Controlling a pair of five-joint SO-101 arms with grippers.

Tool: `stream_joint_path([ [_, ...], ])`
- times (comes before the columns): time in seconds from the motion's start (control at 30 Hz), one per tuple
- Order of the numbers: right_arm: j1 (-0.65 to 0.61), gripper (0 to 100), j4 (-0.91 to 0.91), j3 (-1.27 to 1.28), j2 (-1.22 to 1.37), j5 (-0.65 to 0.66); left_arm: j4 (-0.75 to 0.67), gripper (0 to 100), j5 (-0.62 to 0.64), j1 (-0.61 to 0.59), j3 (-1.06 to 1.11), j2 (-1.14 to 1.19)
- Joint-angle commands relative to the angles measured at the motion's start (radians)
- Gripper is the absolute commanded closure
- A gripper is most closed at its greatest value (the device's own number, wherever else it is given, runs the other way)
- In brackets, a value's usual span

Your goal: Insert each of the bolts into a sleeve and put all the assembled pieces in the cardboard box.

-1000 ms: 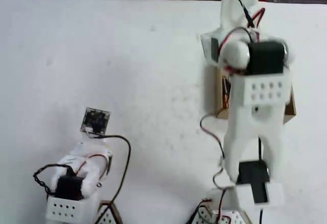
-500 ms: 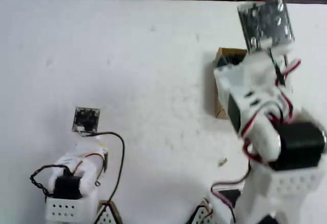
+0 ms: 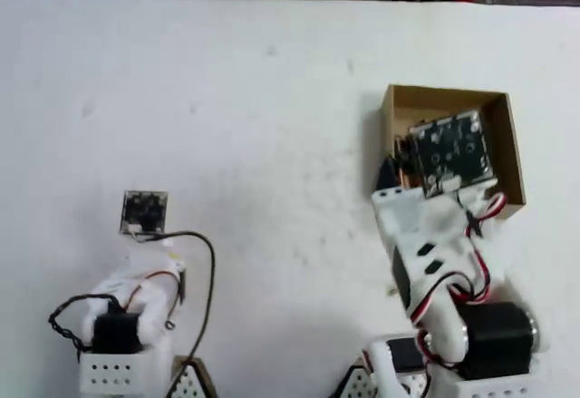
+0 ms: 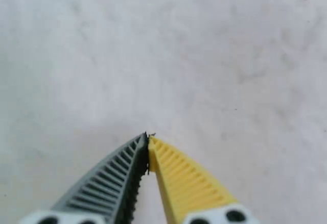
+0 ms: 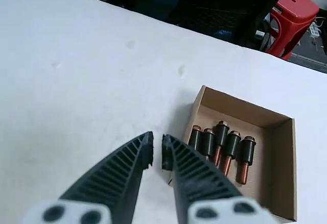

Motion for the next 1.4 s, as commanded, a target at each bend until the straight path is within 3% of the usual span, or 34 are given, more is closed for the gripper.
stream_joint_path([
  [0.0,-0.001,98.1,-0.062,0.11,-0.102,-0.006,0.003,98,0.005,-0.01,0.0,-0.005],
  [0.7,0.031,98.1,-0.07,0.456,-0.639,-0.003,0.003,98,0.005,-0.01,0.0,-0.005],
  [0.97,0.196,98.1,-0.14,0.529,-0.65,-0.006,0.003,98,0.005,-0.01,0.0,-0.005],
  [1.37,0.2,98.1,-0.217,0.789,-0.651,-0.011,0.003,98,0.005,-0.01,0.0,-0.005],
])
